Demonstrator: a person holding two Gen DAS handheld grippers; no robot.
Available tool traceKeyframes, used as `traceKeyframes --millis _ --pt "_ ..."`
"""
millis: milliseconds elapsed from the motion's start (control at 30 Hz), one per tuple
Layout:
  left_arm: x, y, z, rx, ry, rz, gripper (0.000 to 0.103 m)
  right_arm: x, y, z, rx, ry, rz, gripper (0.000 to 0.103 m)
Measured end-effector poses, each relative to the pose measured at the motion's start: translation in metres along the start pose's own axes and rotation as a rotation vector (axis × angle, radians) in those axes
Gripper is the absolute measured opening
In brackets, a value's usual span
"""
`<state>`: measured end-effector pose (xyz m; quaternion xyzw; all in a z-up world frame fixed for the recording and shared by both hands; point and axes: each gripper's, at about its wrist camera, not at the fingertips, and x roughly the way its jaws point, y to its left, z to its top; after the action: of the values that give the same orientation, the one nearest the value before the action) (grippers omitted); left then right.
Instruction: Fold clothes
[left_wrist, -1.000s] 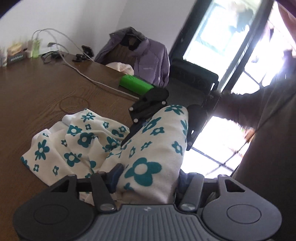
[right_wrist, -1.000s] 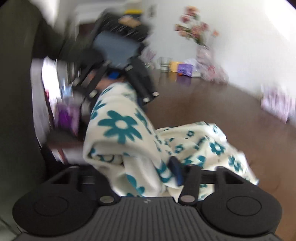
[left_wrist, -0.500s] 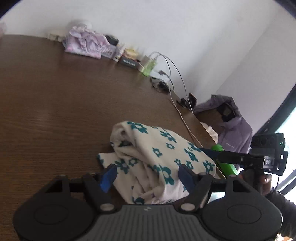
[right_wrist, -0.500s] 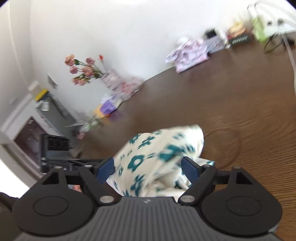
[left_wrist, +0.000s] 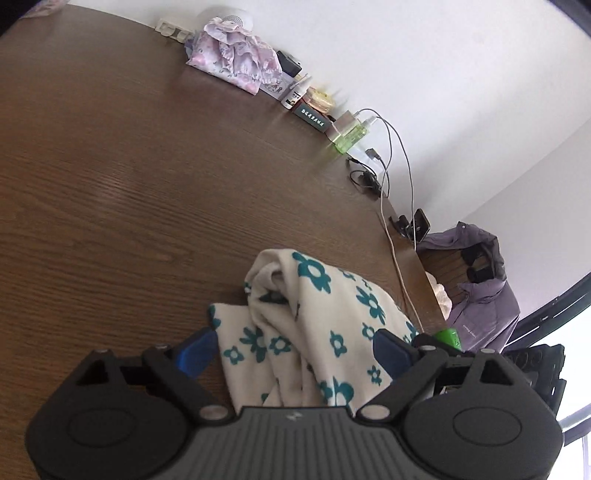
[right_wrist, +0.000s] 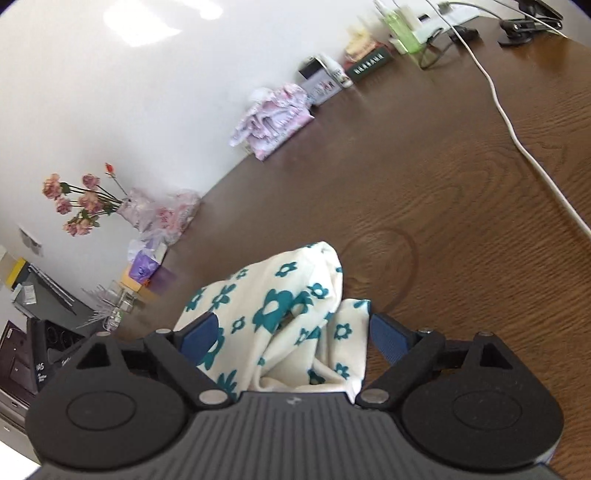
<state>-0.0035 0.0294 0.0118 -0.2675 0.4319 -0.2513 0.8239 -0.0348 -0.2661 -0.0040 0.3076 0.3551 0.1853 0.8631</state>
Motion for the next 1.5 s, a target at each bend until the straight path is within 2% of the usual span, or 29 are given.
traceKeyframes --millis 100,200,233,267,300,333,400,467,500,533,600,633,700,800,900,967,1000,1033,1100,1133,1200,1267,1300,1333,1400,1433,1467,1500 --pt "0.014 0.002 0.005 -0.019 0.039 -0.083 0.092 0.011 0.012 -0.003 -0.069 0.033 0.012 0.080" --pt "0.027 0.003 0.010 -0.077 0.068 -0.151 0.093 0.021 0.010 -0.002 -0.044 0.058 0.082 0.070" --pt "0.030 0.003 0.010 -0.088 0.066 -0.153 0.088 0.023 0.007 0.001 -0.021 0.063 0.096 0.067" --pt "0.031 0.003 0.009 -0.094 0.064 -0.141 0.068 0.025 0.005 0.003 0.009 0.069 0.109 0.063" --pt "0.033 0.004 0.007 -0.101 0.067 -0.125 0.056 0.026 0.002 0.004 0.027 0.072 0.121 0.051" --pt "0.033 0.007 0.005 -0.115 0.065 -0.124 0.051 0.026 0.001 0.005 0.029 0.070 0.121 0.045" --pt "0.031 0.015 0.002 -0.153 0.050 -0.147 0.048 0.027 -0.004 0.007 0.044 0.075 0.133 0.041" --pt "0.028 0.015 -0.001 -0.147 0.026 -0.140 0.047 0.030 -0.010 0.009 0.080 0.081 0.153 0.041" --pt "0.027 0.014 -0.002 -0.139 0.015 -0.133 0.050 0.029 -0.010 0.010 0.076 0.079 0.149 0.048" --pt "0.024 0.012 -0.003 -0.130 0.002 -0.124 0.057 0.027 -0.008 0.010 0.062 0.073 0.136 0.060" --pt "0.012 0.009 -0.004 -0.119 -0.008 -0.088 0.068 0.012 0.000 0.011 -0.027 0.052 0.068 0.071" --pt "0.005 0.007 -0.004 -0.110 -0.012 -0.068 0.076 0.001 0.005 0.010 -0.087 0.028 0.043 0.072" --pt "-0.011 0.001 -0.008 -0.055 -0.021 -0.032 0.077 -0.025 0.010 0.007 -0.177 -0.012 0.031 0.072" --pt "-0.034 -0.014 -0.028 0.047 -0.085 -0.017 0.077 -0.049 0.011 -0.008 -0.284 -0.001 0.044 0.072" --pt "-0.037 -0.031 -0.050 0.157 -0.127 0.014 0.077 -0.055 0.022 -0.029 -0.417 0.001 0.035 0.072" --pt "-0.028 -0.043 -0.061 0.230 -0.131 0.072 0.076 -0.047 0.035 -0.039 -0.509 0.011 0.020 0.072" --pt "-0.022 -0.047 -0.066 0.254 -0.129 0.102 0.074 -0.041 0.041 -0.044 -0.547 0.018 0.010 0.066" --pt "-0.017 -0.050 -0.071 0.258 -0.131 0.121 0.061 -0.035 0.046 -0.049 -0.571 0.028 0.002 0.051" --pt "-0.011 -0.056 -0.078 0.258 -0.145 0.144 0.059 -0.022 0.049 -0.054 -0.556 0.048 -0.046 0.039" --pt "-0.011 -0.058 -0.080 0.269 -0.146 0.155 0.058 -0.021 0.047 -0.056 -0.542 0.040 -0.050 0.037" --pt "-0.015 -0.059 -0.083 0.278 -0.145 0.159 0.057 -0.028 0.043 -0.055 -0.497 0.041 -0.056 0.038" --pt "-0.020 -0.058 -0.084 0.294 -0.151 0.156 0.060 -0.043 0.040 -0.054 -0.462 0.012 -0.057 0.049" --pt "-0.023 -0.060 -0.083 0.320 -0.161 0.154 0.062 -0.052 0.040 -0.053 -0.457 -0.014 -0.040 0.060" --pt "-0.026 -0.061 -0.083 0.345 -0.170 0.151 0.069 -0.058 0.041 -0.052 -0.485 -0.037 -0.022 0.064" --pt "-0.030 -0.065 -0.081 0.412 -0.184 0.143 0.069 -0.062 0.044 -0.050 -0.560 -0.066 -0.001 0.064" --pt "-0.028 -0.070 -0.081 0.466 -0.183 0.142 0.069 -0.058 0.045 -0.049 -0.601 -0.052 0.006 0.062" --pt "-0.025 -0.075 -0.082 0.517 -0.180 0.146 0.065 -0.051 0.045 -0.048 -0.644 -0.018 0.003 0.058" --pt "-0.021 -0.078 -0.083 0.551 -0.173 0.169 0.059 -0.044 0.046 -0.047 -0.687 0.019 -0.001 0.050"
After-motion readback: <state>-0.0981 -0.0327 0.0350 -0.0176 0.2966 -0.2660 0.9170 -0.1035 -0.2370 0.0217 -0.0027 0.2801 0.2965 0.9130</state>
